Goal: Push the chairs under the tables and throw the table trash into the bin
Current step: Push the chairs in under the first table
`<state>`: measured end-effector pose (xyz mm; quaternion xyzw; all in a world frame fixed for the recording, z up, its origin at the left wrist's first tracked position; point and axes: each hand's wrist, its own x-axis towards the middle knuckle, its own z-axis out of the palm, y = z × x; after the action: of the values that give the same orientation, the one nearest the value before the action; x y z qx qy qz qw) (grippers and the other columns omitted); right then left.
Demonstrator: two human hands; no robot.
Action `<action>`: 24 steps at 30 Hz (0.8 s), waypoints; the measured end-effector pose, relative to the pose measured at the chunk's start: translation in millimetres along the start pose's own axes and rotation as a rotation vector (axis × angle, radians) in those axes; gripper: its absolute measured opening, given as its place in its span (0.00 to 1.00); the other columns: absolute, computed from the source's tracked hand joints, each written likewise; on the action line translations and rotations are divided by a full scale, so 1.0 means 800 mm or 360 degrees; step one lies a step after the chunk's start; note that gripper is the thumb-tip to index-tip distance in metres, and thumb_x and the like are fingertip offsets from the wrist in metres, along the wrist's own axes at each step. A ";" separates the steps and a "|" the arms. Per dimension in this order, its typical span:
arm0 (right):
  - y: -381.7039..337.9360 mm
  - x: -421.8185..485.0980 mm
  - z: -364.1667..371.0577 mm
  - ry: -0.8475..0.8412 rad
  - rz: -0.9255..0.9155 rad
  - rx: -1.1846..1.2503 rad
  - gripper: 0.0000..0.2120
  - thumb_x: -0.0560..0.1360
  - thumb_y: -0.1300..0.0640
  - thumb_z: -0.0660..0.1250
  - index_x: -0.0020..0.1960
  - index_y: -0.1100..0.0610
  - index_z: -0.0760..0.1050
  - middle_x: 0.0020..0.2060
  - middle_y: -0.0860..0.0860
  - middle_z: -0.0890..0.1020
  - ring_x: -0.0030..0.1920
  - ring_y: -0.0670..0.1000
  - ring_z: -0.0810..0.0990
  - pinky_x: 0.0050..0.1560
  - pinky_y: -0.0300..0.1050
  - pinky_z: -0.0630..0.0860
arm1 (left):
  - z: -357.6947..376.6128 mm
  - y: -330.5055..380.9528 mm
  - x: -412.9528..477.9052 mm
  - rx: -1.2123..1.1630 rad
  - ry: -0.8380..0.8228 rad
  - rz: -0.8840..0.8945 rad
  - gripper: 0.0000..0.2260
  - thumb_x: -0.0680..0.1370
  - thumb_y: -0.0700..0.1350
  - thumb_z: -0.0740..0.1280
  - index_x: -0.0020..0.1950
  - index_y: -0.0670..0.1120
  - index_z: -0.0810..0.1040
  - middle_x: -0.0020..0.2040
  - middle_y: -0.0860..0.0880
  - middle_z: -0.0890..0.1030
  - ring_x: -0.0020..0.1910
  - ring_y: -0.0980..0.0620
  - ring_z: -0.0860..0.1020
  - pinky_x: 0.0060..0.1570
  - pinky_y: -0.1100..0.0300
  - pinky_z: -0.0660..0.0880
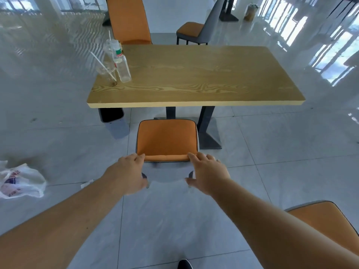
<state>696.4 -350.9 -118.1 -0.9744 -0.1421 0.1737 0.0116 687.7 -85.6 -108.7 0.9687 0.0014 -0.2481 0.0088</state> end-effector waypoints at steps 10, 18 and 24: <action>0.087 -0.328 -0.041 0.0300 0.0472 -0.0012 0.41 0.80 0.30 0.57 0.85 0.50 0.49 0.83 0.57 0.59 0.81 0.63 0.59 0.79 0.64 0.60 | -0.077 0.158 -0.184 0.0163 0.0317 0.0741 0.30 0.80 0.65 0.63 0.80 0.57 0.64 0.76 0.52 0.70 0.72 0.47 0.69 0.67 0.47 0.72; 0.184 -0.629 -0.038 0.0497 0.0936 0.0053 0.42 0.78 0.30 0.61 0.83 0.48 0.52 0.82 0.56 0.61 0.80 0.62 0.60 0.78 0.64 0.61 | -0.058 0.406 -0.370 0.0289 0.0484 0.1330 0.40 0.77 0.73 0.61 0.84 0.59 0.52 0.86 0.50 0.54 0.83 0.45 0.55 0.79 0.42 0.55; 0.282 -0.852 -0.004 0.0545 0.1121 0.0035 0.38 0.78 0.31 0.62 0.80 0.50 0.60 0.77 0.56 0.68 0.75 0.60 0.67 0.72 0.59 0.68 | 0.002 0.610 -0.520 0.0342 0.0487 0.1563 0.39 0.77 0.73 0.61 0.83 0.60 0.54 0.85 0.51 0.55 0.81 0.44 0.57 0.77 0.41 0.58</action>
<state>146.1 -758.5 97.0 -0.9783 0.2067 0.0034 -0.0147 325.6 -573.1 98.2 0.8759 -0.4770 -0.0691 0.0242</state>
